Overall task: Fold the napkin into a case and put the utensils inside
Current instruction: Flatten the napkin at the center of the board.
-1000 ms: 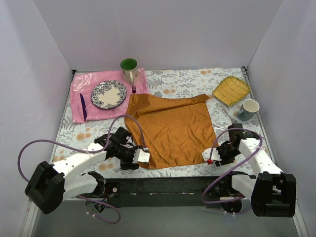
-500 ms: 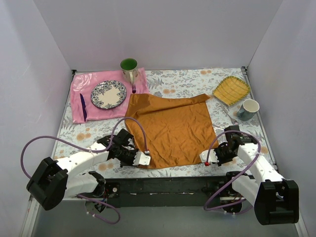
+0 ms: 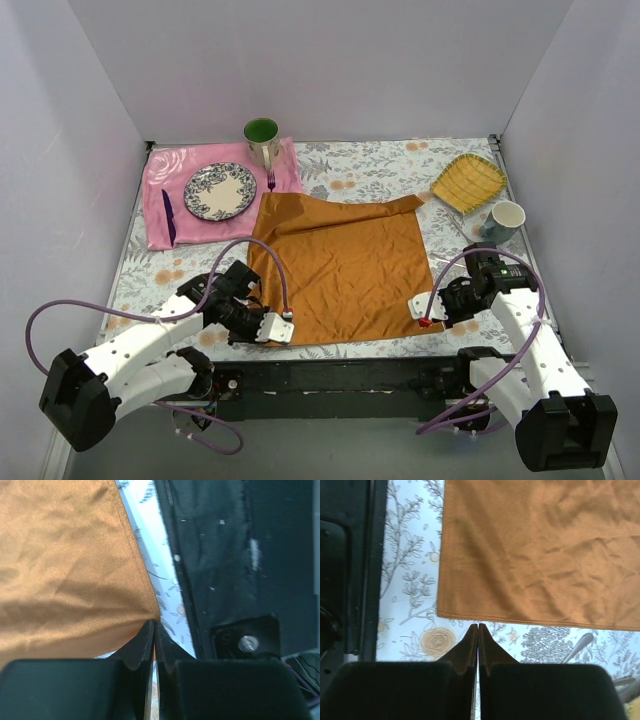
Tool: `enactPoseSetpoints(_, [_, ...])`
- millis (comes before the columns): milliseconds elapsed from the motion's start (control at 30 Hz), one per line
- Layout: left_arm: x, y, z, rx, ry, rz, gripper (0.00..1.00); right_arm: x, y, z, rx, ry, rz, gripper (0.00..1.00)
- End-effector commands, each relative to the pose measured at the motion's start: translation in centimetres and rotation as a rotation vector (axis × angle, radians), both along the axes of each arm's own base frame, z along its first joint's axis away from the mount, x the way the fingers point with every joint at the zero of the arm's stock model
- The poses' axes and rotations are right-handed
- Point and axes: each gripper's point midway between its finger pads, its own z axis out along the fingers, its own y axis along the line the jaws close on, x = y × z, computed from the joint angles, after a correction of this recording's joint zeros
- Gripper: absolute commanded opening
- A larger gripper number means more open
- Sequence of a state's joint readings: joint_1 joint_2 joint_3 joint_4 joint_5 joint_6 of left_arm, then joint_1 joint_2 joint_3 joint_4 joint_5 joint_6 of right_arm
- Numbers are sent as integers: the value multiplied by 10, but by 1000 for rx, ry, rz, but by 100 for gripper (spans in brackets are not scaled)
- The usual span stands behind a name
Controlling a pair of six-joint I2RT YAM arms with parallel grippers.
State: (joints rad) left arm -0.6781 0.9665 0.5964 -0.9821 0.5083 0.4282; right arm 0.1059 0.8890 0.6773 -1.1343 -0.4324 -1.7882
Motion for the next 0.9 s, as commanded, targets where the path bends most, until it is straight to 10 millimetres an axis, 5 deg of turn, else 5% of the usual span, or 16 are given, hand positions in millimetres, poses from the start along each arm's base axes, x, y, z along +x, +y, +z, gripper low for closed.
enactPoseSetpoints(0, [-20,0,23,-35,57,-73,0,-21,6,11,33,65,37,1])
enactPoseSetpoints(67, [-27,3,23,-12,100,-98,0,-11,7,11,38,62,1,1])
enactPoseSetpoints(233, [-34,15,18,54,135,-156,0,13,19,17,92,168,-157,30])
enactPoseSetpoints(267, [-31,15,21,63,134,-160,2,26,27,24,134,165,-189,53])
enactPoseSetpoints(367, [-14,0,32,63,169,-22,27,72,43,50,232,194,-343,75])
enactPoseSetpoints(467, [42,-19,68,-86,224,193,47,129,54,82,340,219,-526,79])
enactPoseSetpoints(500, [88,-19,102,-212,197,330,60,156,53,83,373,228,-576,79])
enactPoseSetpoints(567, [142,-17,119,-284,205,476,72,196,59,116,464,230,-645,79])
enactPoseSetpoints(600, [186,-6,128,-323,197,588,72,219,60,102,464,277,-687,78])
enactPoseSetpoints(633, [221,-8,139,-401,214,710,71,244,64,126,517,269,-745,77])
enactPoseSetpoints(667, [246,-3,144,-438,212,786,71,262,63,126,522,269,-794,77])
enactPoseSetpoints(700, [274,8,138,-459,229,896,71,285,61,102,506,320,-873,76])
enactPoseSetpoints(733, [313,14,152,-531,155,995,70,304,59,104,511,304,-906,75])
enactPoseSetpoints(767, [329,17,155,-557,141,1028,71,326,57,120,525,258,-924,74])
enactPoseSetpoints(800, [343,20,157,-576,128,1049,71,342,54,93,489,294,-962,73])
enactPoseSetpoints(867, [377,22,151,-593,124,1105,71,365,49,96,474,266,-991,72])
